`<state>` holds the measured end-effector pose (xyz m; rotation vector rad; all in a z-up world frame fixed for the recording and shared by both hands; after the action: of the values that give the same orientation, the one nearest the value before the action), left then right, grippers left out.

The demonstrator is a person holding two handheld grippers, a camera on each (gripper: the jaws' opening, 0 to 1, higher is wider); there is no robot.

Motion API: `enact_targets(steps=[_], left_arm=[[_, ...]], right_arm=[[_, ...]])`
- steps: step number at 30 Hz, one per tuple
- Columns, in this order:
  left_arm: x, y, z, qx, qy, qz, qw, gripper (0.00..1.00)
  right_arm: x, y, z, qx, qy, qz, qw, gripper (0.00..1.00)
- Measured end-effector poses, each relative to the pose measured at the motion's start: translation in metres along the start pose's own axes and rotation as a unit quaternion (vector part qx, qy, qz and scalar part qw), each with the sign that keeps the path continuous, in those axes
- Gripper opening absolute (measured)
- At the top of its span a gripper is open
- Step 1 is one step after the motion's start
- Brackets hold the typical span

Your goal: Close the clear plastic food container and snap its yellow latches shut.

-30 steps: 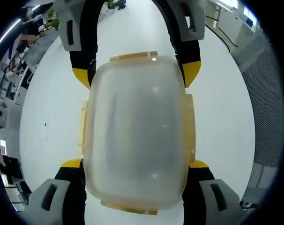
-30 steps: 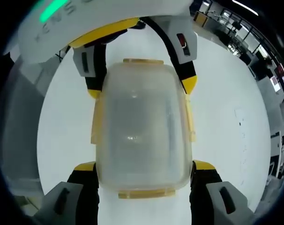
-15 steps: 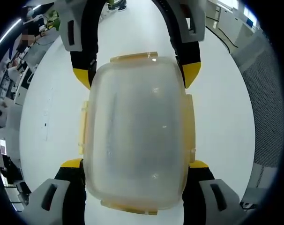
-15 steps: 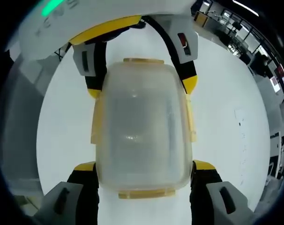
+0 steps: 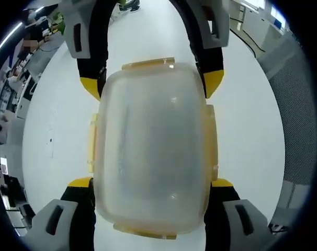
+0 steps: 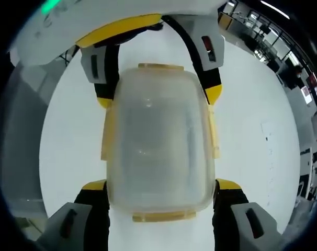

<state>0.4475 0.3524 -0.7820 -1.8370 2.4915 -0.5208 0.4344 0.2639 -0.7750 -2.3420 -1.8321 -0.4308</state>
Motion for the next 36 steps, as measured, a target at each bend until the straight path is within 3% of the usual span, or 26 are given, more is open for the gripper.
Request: enact_targets(steps=[7, 10, 16, 19, 22, 25, 29, 32, 36], left_arm=[[0.001, -0.001, -0.001, 0.002, 0.011, 0.012, 0.9999, 0.88], [0.002, 0.004, -0.002, -0.004, 0.017, 0.017, 0.9997, 0.92], [0.01, 0.0, -0.011, 0.007, 0.073, -0.033, 0.9968, 0.92], [0.008, -0.004, -0.016, 0.022, 0.092, -0.05, 0.9942, 0.92], [0.007, -0.005, -0.019, 0.028, 0.107, -0.074, 0.9911, 0.89], [0.011, -0.003, -0.025, 0.029, 0.138, -0.107, 0.9842, 0.88], [0.009, -0.004, -0.032, 0.05, 0.169, -0.13, 0.9756, 0.87], [0.008, -0.005, -0.039, 0.067, 0.196, -0.168, 0.9637, 0.87], [0.011, -0.007, -0.052, 0.096, 0.255, -0.209, 0.9393, 0.86]], right_arm=[[-0.001, 0.005, 0.0, -0.003, 0.013, -0.019, 0.9997, 0.82], [-0.002, 0.005, -0.002, 0.001, 0.026, -0.017, 0.9995, 0.82], [0.001, 0.006, -0.009, 0.002, 0.093, 0.015, 0.9956, 0.81], [0.0, 0.004, -0.015, 0.002, 0.133, 0.06, 0.9893, 0.82], [0.0, 0.002, -0.017, -0.001, 0.162, 0.073, 0.9842, 0.81], [0.002, -0.001, -0.021, -0.004, 0.185, 0.085, 0.9791, 0.81], [0.007, -0.002, -0.028, -0.012, 0.237, 0.119, 0.9641, 0.8], [0.01, -0.002, -0.032, -0.018, 0.265, 0.147, 0.9527, 0.81], [0.015, -0.007, -0.039, -0.024, 0.305, 0.161, 0.9384, 0.78]])
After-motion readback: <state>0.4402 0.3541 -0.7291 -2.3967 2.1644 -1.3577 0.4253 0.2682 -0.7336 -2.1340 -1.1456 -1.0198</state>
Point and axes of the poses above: the point that each gripper's makers call its tool centre point, and the gripper's own axes: z roughly forward along the fingers, y roughly to its right, x roughly out of its top, the point moved 3 cm from there along -z, roughly backward along the fingers, and after that the axes turned 9 degrees about z, right-handed, at the moved point
